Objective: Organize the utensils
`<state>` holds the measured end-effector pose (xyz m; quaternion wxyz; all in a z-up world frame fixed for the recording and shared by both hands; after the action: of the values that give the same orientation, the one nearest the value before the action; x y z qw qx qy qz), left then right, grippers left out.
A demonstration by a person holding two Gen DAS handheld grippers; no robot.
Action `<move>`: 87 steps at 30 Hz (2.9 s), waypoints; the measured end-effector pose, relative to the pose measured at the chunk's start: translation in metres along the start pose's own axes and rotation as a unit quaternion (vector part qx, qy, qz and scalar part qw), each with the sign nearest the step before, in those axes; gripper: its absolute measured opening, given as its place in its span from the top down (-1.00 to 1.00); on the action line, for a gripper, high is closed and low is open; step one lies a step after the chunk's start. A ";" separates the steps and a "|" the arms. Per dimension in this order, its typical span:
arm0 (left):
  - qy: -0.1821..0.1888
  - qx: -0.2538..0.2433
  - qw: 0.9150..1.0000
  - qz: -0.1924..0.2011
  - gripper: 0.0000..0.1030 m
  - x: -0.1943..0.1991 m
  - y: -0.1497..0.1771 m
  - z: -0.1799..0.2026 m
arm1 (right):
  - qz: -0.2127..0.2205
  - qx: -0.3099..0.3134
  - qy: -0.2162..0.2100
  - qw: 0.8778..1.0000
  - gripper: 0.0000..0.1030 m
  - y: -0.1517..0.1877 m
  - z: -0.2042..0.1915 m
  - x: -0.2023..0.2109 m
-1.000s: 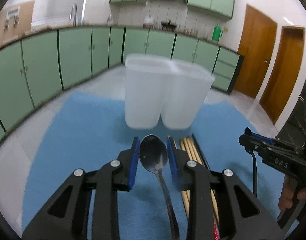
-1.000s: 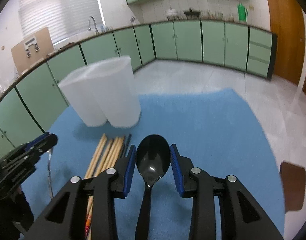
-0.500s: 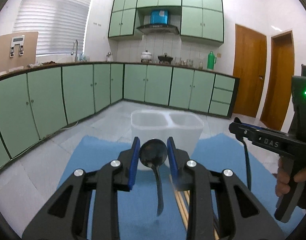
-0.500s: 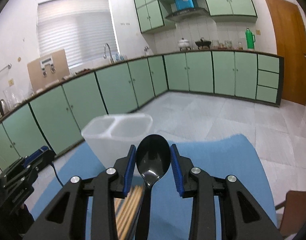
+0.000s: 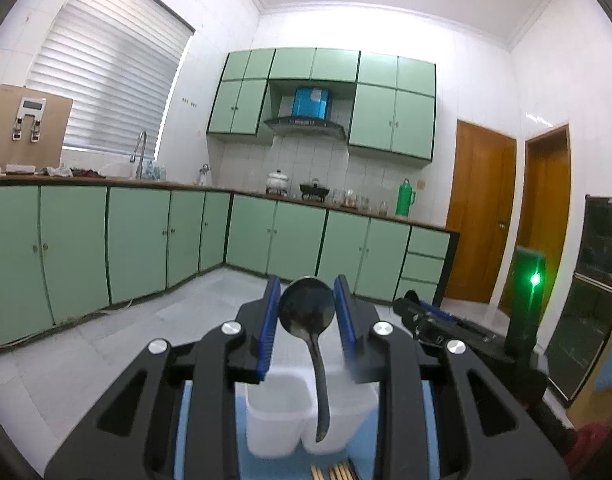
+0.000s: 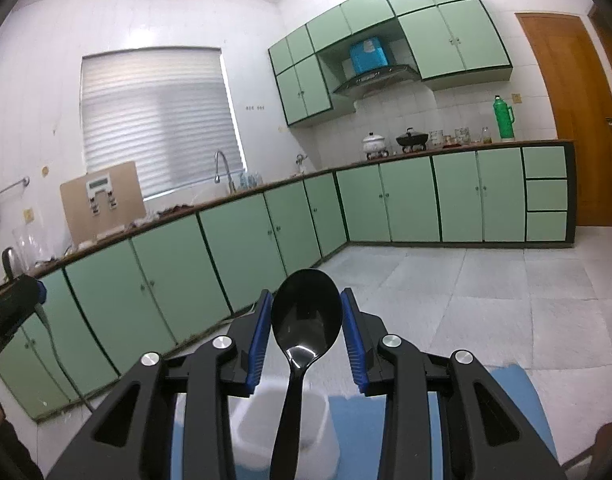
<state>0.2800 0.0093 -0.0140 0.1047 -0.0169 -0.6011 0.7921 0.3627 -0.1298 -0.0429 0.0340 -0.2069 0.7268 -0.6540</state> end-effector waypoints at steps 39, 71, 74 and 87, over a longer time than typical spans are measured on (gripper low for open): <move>-0.046 0.004 0.975 -0.219 -0.54 0.021 0.114 -0.042 | -0.207 -0.048 0.033 0.977 -0.72 0.128 0.014 0.095; -0.106 -0.040 0.922 -0.370 -0.66 0.104 0.226 -0.047 | -0.331 0.061 0.067 0.939 -0.72 0.233 -0.038 0.169; -0.111 -0.038 0.921 -0.371 -0.67 0.104 0.226 -0.049 | -0.330 0.061 0.059 0.940 -0.72 0.232 -0.038 0.170; -0.119 -0.031 0.920 -0.373 -0.69 0.103 0.227 -0.051 | -0.335 0.080 0.062 0.937 -0.69 0.233 -0.056 0.159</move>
<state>0.1543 0.0193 -0.2348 0.3194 0.2992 -0.5963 0.6730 0.1399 -0.1185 -0.2250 -0.2158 -0.3942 0.5613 -0.6950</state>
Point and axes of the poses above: each gripper's, at about its wrist camera, not at the fingertips, and x roughly against the way its jaws point, z to its right, y to its underside, the point moved 1 cm from there along -x, roughly the way its jaws point, and after that the axes turned 7 degrees about x, right-handed, at the moved point
